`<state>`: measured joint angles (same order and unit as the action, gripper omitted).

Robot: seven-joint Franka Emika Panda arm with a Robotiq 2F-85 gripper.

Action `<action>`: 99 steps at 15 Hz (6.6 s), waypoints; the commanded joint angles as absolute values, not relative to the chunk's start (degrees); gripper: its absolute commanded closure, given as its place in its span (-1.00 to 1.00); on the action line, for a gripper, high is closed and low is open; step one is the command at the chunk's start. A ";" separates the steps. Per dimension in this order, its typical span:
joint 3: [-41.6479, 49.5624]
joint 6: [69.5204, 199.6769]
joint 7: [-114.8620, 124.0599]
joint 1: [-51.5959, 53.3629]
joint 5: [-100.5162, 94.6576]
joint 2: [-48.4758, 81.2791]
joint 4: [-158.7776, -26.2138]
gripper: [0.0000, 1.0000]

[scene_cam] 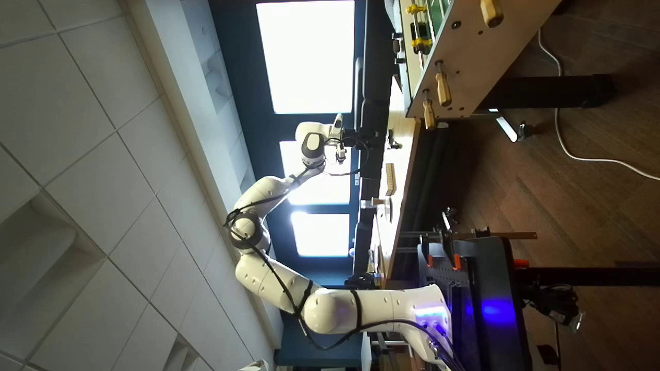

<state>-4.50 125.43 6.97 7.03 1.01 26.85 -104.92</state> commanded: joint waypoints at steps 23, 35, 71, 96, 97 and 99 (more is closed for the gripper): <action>-2.82 121.42 -2.59 4.37 -1.09 52.80 -76.87 -1.00; -2.92 120.61 -3.36 4.13 -1.54 58.93 -72.96 -1.00; -5.80 152.36 -0.91 2.37 3.58 34.07 -121.54 0.71; -11.73 142.64 0.94 5.36 4.18 -4.73 -148.77 -0.82; -11.58 139.81 1.11 5.82 3.68 -7.28 -148.35 -1.00; -11.38 133.79 2.37 6.56 1.95 -11.94 -146.71 -1.00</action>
